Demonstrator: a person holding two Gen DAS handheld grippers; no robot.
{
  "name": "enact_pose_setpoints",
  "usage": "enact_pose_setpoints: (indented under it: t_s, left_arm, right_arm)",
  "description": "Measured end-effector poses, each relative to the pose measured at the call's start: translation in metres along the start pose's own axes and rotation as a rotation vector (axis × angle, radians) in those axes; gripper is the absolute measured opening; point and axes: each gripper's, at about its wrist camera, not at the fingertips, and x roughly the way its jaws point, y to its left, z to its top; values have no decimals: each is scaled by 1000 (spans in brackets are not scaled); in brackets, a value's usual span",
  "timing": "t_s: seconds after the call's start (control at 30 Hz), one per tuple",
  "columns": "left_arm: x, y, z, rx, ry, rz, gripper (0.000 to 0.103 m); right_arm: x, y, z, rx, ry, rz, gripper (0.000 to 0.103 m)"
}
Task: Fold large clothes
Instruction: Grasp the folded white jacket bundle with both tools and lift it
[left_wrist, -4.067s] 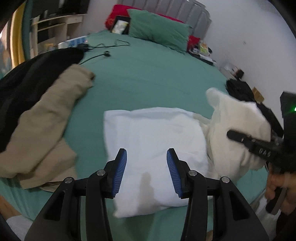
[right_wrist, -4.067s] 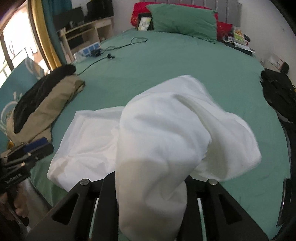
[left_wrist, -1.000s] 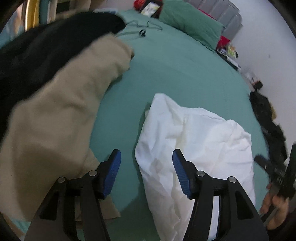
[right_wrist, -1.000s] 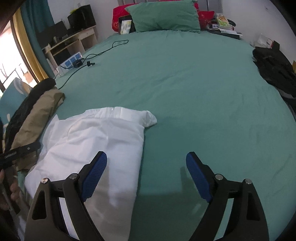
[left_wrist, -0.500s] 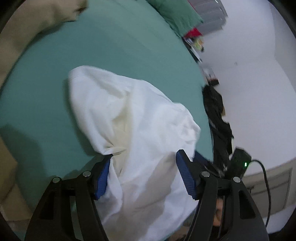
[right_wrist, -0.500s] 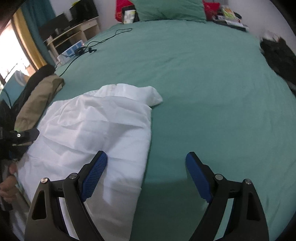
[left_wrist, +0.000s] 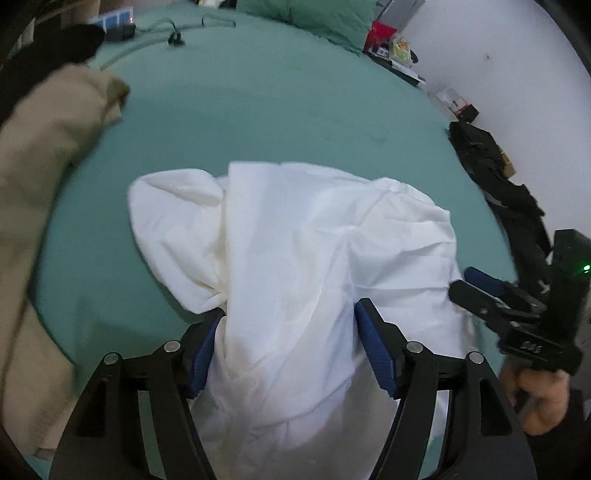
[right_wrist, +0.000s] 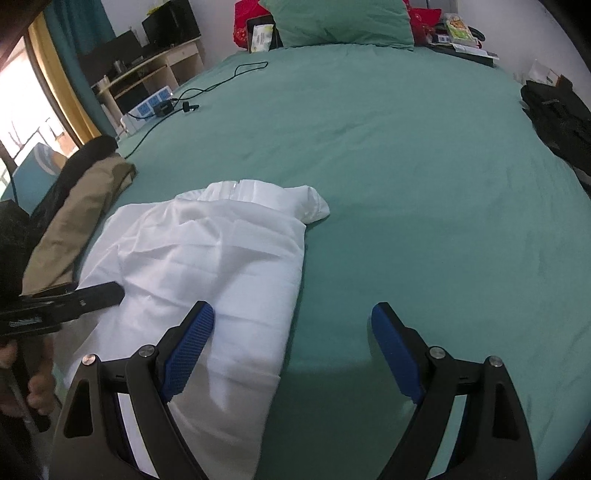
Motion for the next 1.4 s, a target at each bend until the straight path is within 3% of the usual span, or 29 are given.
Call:
enact_pose_setpoints:
  t_s: [0.17,0.4,0.5,0.7,0.8,0.87,0.93,1.03,1.2,1.3,1.4]
  left_arm:
    - [-1,9,5,3,-16,6,72]
    - [0,17,6,-38,1,-83,72]
    - [5,7,4,-1,21,-103,72]
    - [15,9,5,-42,9,-145,72]
    - [15,3,3,30,-5,-90,62]
    - [13,5,3,18,-18,-85,53]
    - [11,11,3,-34,-29,-107,40]
    - [8,5,3,-8,-41,-83,32]
    - [4,-7,4,37,-55,-74,27]
    - [4,-6,3,12,-57,-79,27]
    - [3,-2,2,-21,-65,-75,26]
  right_arm:
    - [4,-1,0,17,10,41,86]
    - [18,-3,-7,50,30,106,86]
    - [21,-1,-10,46,9,110,87]
    - [25,2,-12,48,-19,140,89]
    - [25,2,-11,54,-22,162,88]
    - [26,4,-11,51,-17,182,78]
    - [27,9,-11,63,-4,229,57]
    - [28,24,-12,28,-11,212,57]
    - [31,21,-10,37,5,253,57]
    - [34,16,-9,67,13,288,61]
    - [33,26,-12,38,-6,260,66]
